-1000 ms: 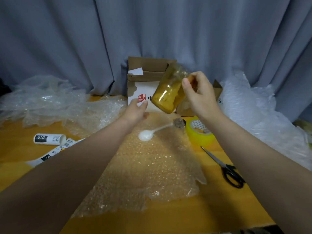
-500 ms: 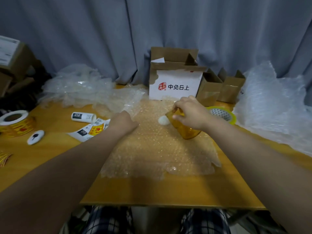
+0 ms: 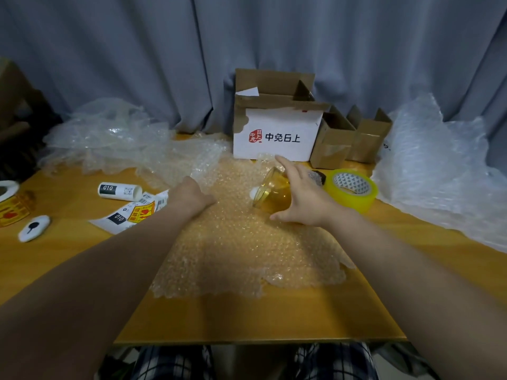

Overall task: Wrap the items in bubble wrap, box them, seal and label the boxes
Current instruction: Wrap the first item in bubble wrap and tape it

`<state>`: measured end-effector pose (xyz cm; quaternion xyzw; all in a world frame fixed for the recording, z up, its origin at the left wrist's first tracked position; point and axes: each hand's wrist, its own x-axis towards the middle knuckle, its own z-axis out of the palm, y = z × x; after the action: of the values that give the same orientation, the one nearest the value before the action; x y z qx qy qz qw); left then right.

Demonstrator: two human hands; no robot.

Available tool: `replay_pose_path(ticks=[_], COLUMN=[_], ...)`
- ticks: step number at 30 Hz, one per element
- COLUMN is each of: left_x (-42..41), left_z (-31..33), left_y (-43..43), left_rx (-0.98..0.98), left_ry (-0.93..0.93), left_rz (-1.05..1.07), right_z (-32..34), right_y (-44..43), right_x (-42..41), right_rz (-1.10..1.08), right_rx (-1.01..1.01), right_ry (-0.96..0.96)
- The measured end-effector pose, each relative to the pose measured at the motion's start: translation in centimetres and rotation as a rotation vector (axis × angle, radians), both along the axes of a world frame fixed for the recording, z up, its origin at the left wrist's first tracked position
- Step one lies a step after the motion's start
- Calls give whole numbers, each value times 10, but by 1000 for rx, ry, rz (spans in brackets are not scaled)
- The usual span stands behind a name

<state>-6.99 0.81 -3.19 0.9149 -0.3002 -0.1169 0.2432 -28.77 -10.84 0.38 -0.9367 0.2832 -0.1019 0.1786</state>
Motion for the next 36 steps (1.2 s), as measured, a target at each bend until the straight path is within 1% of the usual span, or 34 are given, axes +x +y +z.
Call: replay_pose_path(ticks=[2,5,7,12,15,17,19,21,22,24,25,28,30,32,35,36], left_x=[-1,-2,-3,-15,-25,-32,-36,-33,-29,-18,-12,4,2,-8,-37,-46], left_z=[0,0,1,24,54,75,90,98,100,96,92,76,74,74,58,49], left_y=[-5,-11,-13,-12,-11,-12,-14,-18,-21,-28,-32,-44,-49,-49,-37,-32], left_rx=[-10,-94,-171,-519,-672,-771,-882,-949,-954,-885,-807,-516,-357,-299,-345,-327], left_ry=[12,47,22,-104,-157,-151,-149,-151,-147,-161,-204,-452,-516,-501,-403,-367], left_rz=[23,70,33,-203,-461,-589,-642,-655,-656,-633,-609,-503,-419,-380,-460,-492], right_z=[-3,-4,-5,-5,1,9,17,23,23,20,18,9,4,-4,-11,-12], right_y=[0,3,4,7,10,13,15,18,19,23,26,29,26,21,13,10], right_x=[4,11,14,9,3,-1,-6,-9,-9,-4,-1,12,21,27,28,27], right_rz=[-9,-6,8,29,75,116,149,175,187,203,210,206,194,170,144,157], right_rx=[-27,-127,-156,-169,-254,-316,-333,-334,-340,-357,-361,-337,-305,-239,-33,48], right_ry=[58,143,154,126,83,42,0,-14,-6,31,53,125,164,137,-3,-78])
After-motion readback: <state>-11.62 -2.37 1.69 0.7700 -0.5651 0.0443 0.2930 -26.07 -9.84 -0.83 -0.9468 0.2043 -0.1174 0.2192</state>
